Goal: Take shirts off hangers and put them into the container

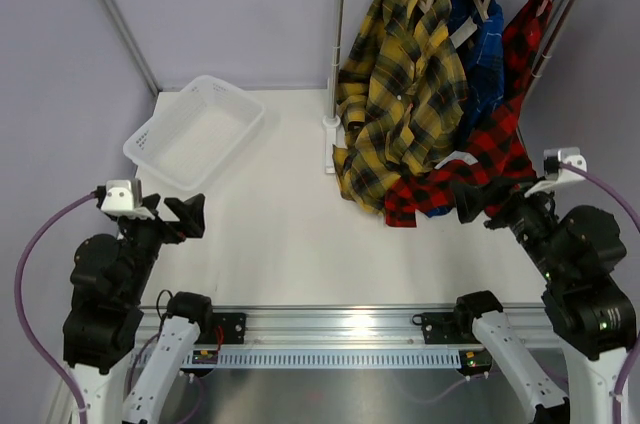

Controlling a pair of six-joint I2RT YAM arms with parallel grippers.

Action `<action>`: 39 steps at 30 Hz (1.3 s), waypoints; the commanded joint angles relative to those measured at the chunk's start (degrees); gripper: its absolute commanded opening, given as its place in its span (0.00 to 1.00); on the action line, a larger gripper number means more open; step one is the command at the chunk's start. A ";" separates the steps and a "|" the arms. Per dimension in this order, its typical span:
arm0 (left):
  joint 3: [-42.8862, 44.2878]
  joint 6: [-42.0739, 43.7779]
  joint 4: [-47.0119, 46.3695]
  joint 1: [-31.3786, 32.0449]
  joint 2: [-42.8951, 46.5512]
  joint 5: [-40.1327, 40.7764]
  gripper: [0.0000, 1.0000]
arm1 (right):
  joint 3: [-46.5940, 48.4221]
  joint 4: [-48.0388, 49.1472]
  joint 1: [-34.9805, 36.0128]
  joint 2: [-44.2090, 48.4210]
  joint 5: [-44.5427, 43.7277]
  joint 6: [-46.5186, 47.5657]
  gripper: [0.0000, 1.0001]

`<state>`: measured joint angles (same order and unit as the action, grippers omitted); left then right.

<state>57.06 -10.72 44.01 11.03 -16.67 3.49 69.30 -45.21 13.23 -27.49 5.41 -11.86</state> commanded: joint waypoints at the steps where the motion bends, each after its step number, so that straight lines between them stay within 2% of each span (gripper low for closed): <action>1: 0.51 -1.14 -4.27 0.22 -4.86 -2.51 0.99 | 5.22 -0.32 0.56 -6.34 -3.11 -4.57 0.99; 5: 0.16 -1.76 -8.84 0.22 -10.04 -5.41 0.99 | 11.73 1.17 0.56 -13.63 -9.08 -6.33 1.00; 8: -1.33 -2.99 -13.32 0.31 -11.54 -7.00 0.99 | 17.96 3.28 0.56 -20.22 -3.59 -0.92 0.99; 13: -9.32 -3.34 -21.59 0.31 -11.81 -9.54 0.99 | 32.09 2.58 0.56 -34.55 -4.96 -0.01 0.99; 18: -13.11 -2.37 -22.48 0.75 -10.49 -9.55 0.99 | 41.95 5.48 0.56 -49.11 -7.16 4.38 1.00; 21: -14.60 -2.55 -22.48 1.01 -8.91 -9.03 0.99 | 52.91 2.95 0.48 -59.56 -10.32 8.33 1.00; 24: -15.40 -2.55 -22.39 1.36 -8.47 -8.58 0.99 | 59.87 0.13 -0.13 -68.01 -14.11 11.85 0.99; 30: -15.49 -2.73 -22.48 1.81 -8.47 -9.81 0.99 | 61.58 2.93 -2.77 -74.11 -12.28 15.81 0.99; 34: -15.49 -2.81 -22.56 1.81 -8.38 -10.16 0.99 | 60.78 2.41 -4.44 -76.05 -8.49 16.16 0.93; 37: -15.57 -2.90 -22.56 1.89 -8.47 -10.34 0.99 | 59.12 2.41 -4.45 -76.49 -6.12 17.04 0.76; 38: -15.57 -2.90 -22.48 1.89 -8.47 -10.43 0.99 | 58.85 2.41 -4.45 -76.40 -5.68 17.13 0.65; 39: -15.66 -2.90 -22.48 1.89 -8.56 -10.43 0.99 | 58.24 2.58 -4.45 -76.23 -4.02 17.22 0.60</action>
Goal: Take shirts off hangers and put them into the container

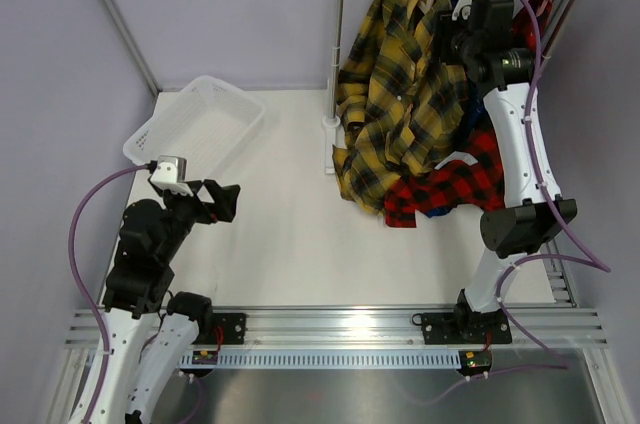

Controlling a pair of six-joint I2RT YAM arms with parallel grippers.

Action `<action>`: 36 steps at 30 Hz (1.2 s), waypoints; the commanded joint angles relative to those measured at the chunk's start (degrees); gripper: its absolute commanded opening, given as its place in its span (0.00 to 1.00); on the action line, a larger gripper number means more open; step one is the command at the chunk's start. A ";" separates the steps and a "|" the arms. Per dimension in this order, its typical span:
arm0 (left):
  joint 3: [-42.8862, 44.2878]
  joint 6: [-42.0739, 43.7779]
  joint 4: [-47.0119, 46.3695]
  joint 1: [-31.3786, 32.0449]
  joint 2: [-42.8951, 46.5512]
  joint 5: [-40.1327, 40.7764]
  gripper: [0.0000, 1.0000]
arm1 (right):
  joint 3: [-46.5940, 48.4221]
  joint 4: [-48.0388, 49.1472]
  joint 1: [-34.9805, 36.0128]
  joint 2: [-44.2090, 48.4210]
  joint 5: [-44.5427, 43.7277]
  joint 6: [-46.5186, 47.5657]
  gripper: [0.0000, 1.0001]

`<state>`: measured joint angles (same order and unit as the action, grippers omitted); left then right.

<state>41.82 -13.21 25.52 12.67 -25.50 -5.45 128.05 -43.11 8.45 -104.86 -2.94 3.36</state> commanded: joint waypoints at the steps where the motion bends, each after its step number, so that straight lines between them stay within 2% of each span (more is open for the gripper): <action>1: -0.43 -0.50 -3.90 0.25 0.18 -1.58 0.99 | -0.87 0.66 0.34 1.32 4.87 2.18 0.56; 6: -0.52 -0.59 -3.98 0.25 0.10 -2.02 0.99 | -1.40 1.63 0.34 2.82 6.89 3.15 0.29; 13: -0.60 -0.67 -4.07 0.52 0.27 -2.11 0.99 | -0.26 1.89 0.34 6.06 8.21 5.17 0.05; 20: -0.78 -0.76 -3.98 0.61 -0.17 -1.67 0.99 | -3.14 6.10 0.34 16.16 13.30 5.87 0.00; 25: -0.78 -0.76 -4.07 0.61 -0.52 -1.93 0.99 | -5.43 2.60 0.34 19.60 13.93 4.30 0.00; 28: -0.78 -0.76 -4.07 0.61 -0.78 -2.02 0.99 | -14.99 3.64 0.34 24.86 14.28 1.57 0.00; 29: -0.87 -0.76 -4.07 0.61 -1.04 -2.02 0.99 | -20.76 4.52 0.34 28.36 14.63 0.70 0.00; 32: -0.87 -0.94 -4.07 0.61 -2.10 -2.45 0.99 | -28.52 3.65 0.34 35.13 16.64 -1.77 0.00; 36: -0.78 -0.85 -4.07 0.61 -2.89 -2.55 0.99 | -33.30 0.05 0.43 42.79 23.40 -5.72 0.00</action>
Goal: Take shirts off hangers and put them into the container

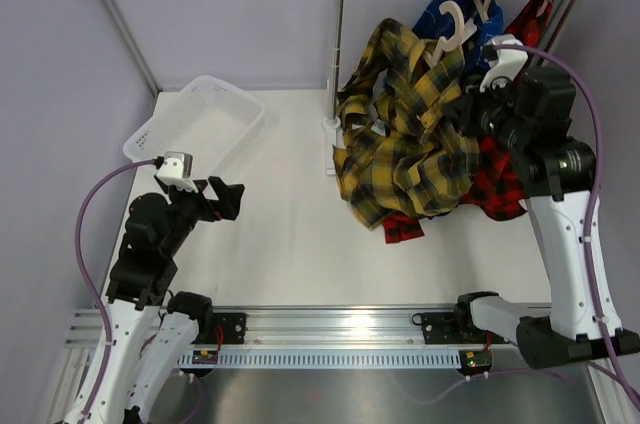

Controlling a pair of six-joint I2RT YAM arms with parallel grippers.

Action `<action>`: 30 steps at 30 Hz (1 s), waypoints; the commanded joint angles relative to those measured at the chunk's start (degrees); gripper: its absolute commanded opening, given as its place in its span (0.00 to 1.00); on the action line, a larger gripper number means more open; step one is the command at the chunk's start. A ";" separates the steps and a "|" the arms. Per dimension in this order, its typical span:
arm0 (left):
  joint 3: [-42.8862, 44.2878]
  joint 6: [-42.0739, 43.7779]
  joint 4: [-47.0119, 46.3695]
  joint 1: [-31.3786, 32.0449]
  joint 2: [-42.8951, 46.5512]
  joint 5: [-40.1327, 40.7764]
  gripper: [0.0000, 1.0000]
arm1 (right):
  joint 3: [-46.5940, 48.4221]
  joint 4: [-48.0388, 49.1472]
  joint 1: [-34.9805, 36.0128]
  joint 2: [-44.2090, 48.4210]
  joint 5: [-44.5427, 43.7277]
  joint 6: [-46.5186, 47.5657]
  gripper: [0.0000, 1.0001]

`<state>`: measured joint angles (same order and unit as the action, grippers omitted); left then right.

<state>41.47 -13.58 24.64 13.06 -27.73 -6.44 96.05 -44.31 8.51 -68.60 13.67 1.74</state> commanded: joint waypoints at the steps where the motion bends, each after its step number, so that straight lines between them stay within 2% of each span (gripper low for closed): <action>1: -0.43 -0.39 -3.20 0.21 -0.84 -1.56 0.99 | -1.74 0.64 0.36 7.68 8.11 -4.37 0.00; 6: -0.69 -0.04 -3.20 0.21 -1.36 -0.33 0.99 | 2.20 -3.49 0.36 12.43 15.06 -3.76 0.00; 10: -0.69 0.22 -3.20 0.21 -2.33 0.11 0.99 | 13.00 -3.94 0.36 10.25 21.12 -4.98 0.00; 11: -0.69 0.31 -3.11 0.12 -2.33 0.54 0.99 | 18.07 -3.41 0.36 9.37 24.70 -5.60 0.00; 14: -0.87 0.58 -3.02 0.21 -2.16 1.60 0.99 | 24.77 0.78 0.36 6.38 31.30 -9.55 0.00; 18: -0.87 0.84 -3.02 0.12 -1.54 2.31 0.99 | 26.73 7.56 0.36 4.44 36.50 -15.08 0.00; 21: -0.87 1.01 -3.11 0.21 -1.28 2.04 0.99 | 24.90 11.09 0.36 3.82 39.32 -17.11 0.00; 26: 2.81 -0.12 -0.83 0.30 0.91 1.61 0.99 | 6.81 18.46 0.54 6.81 40.38 -18.00 0.00; 30: 8.79 -2.06 2.42 0.21 3.11 0.55 0.99 | -7.08 18.91 3.69 8.48 35.82 -12.30 0.00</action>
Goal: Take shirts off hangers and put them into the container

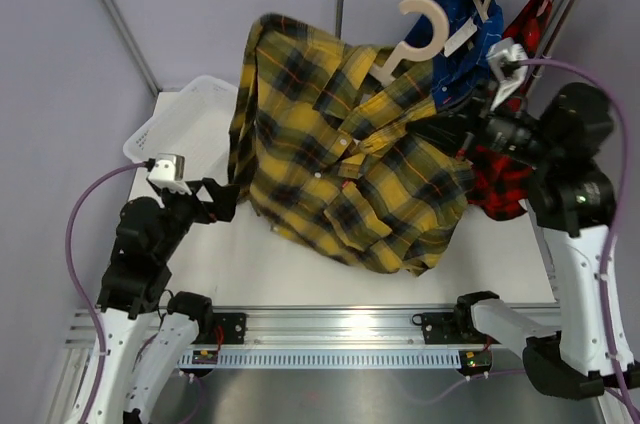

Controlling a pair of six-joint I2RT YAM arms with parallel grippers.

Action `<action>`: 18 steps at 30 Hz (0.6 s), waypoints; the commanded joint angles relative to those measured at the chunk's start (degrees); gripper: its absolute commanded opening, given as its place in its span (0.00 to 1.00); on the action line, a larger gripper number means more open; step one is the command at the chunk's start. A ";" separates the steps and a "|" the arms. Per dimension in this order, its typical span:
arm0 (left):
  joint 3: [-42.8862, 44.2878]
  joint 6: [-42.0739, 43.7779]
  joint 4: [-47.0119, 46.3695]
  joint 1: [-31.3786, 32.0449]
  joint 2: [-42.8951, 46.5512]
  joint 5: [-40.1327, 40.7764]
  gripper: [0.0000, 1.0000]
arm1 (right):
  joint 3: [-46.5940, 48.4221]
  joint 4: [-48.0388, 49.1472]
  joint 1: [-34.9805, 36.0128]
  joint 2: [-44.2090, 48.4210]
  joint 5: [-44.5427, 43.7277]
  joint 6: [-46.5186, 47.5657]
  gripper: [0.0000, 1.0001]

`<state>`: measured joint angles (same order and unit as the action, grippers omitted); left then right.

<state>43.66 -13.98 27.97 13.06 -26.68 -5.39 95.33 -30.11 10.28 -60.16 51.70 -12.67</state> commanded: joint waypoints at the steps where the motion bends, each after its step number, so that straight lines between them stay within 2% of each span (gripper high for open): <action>1: 7.83 -3.15 -0.90 0.21 2.24 -1.37 0.99 | -11.43 5.06 3.67 0.39 -3.26 2.73 0.00; 5: 13.37 -6.58 -1.16 0.21 -0.12 -11.19 0.99 | -21.83 9.70 9.03 0.22 -8.71 4.66 0.00; 10: 18.29 -7.73 -1.34 0.56 -9.86 -16.49 0.99 | -28.34 11.47 18.27 -5.82 -17.50 7.13 0.00; 15: 22.95 -8.08 -2.04 6.96 -19.27 -13.26 0.99 | -29.59 14.73 23.46 -11.20 -20.32 4.32 0.00; 18: 26.99 -6.95 -2.04 17.06 -25.16 -4.66 0.99 | -28.53 15.69 24.96 -13.49 -21.38 3.18 0.00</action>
<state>66.08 -21.04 27.46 24.25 -49.06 -14.52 65.12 -21.08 33.76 -73.45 33.06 -8.38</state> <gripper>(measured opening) 0.987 0.183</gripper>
